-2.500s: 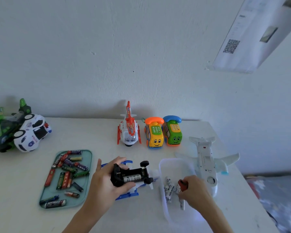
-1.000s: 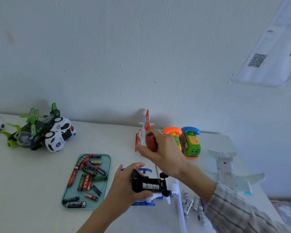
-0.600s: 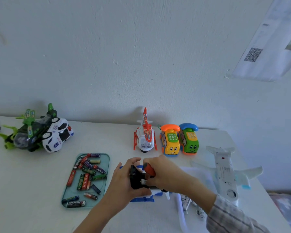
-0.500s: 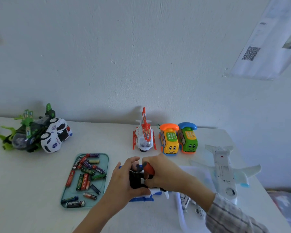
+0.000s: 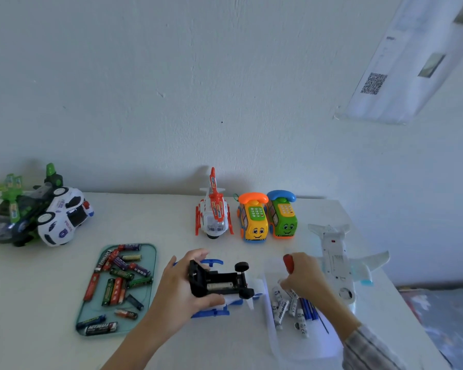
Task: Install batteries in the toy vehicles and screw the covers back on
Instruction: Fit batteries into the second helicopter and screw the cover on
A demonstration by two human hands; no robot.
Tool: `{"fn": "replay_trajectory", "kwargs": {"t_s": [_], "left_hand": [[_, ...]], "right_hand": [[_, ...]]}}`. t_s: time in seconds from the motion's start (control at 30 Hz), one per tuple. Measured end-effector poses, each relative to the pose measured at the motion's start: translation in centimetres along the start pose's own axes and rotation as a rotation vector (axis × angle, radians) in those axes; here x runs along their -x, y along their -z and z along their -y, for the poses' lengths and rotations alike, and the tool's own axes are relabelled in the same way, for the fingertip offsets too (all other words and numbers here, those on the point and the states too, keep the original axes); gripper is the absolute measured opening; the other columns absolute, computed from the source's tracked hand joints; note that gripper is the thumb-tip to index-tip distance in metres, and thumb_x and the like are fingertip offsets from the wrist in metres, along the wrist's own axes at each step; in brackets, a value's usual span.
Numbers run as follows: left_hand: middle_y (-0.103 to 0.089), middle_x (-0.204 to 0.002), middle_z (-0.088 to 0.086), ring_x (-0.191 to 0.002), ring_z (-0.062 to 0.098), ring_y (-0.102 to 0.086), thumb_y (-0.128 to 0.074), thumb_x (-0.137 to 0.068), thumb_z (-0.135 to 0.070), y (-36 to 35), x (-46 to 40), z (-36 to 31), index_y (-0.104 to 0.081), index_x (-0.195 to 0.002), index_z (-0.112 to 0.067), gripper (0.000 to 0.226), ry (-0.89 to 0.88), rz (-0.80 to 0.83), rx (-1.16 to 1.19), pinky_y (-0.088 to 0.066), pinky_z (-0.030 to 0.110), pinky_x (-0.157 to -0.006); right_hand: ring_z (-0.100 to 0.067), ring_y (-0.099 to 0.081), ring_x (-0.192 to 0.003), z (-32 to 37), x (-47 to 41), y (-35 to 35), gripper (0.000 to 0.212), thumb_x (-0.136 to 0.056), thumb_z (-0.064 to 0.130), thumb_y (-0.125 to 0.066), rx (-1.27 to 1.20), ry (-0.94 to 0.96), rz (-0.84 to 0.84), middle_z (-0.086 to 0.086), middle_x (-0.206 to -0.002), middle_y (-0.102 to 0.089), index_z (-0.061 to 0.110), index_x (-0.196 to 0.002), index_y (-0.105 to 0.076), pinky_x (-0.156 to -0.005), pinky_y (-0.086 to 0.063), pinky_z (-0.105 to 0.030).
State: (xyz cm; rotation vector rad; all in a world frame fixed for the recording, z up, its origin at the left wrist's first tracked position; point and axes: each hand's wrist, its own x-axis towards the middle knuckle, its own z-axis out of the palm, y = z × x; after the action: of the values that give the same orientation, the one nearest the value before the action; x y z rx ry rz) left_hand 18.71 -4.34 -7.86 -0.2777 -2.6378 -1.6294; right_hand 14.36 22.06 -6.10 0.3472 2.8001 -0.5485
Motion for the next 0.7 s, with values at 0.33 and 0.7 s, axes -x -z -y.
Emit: {"fn": "replay_trajectory", "kwargs": {"t_s": [0.33, 0.7], "left_hand": [[-0.059, -0.104, -0.026, -0.114, -0.022, -0.039, -0.072, -0.048, -0.065, -0.2, 0.1, 0.5, -0.049, -0.103, -0.050, 0.061, -0.063, -0.028, -0.061, -0.009, 0.026, -0.113], [-0.058, -0.105, -0.027, -0.115, -0.025, -0.037, -0.071, -0.046, -0.067, -0.2, 0.0, 0.2, -0.050, -0.097, -0.059, 0.056, -0.082, -0.046, -0.084, -0.009, 0.029, -0.114]], "right_hand": [[-0.019, -0.046, -0.050, 7.1, 7.3, 6.2, 0.031, -0.088, 0.037, -0.061, -0.387, 0.446, -0.597, -0.002, -0.055, -0.050, 0.022, -0.070, -0.041, -0.049, -0.034, -0.027], [0.000, -0.045, -0.059, 10.1, 6.9, 1.6, 0.037, -0.089, 0.011, -0.063, -0.526, 0.622, -0.412, 0.008, -0.058, -0.038, 0.029, -0.075, -0.034, -0.049, -0.035, -0.012]]}}
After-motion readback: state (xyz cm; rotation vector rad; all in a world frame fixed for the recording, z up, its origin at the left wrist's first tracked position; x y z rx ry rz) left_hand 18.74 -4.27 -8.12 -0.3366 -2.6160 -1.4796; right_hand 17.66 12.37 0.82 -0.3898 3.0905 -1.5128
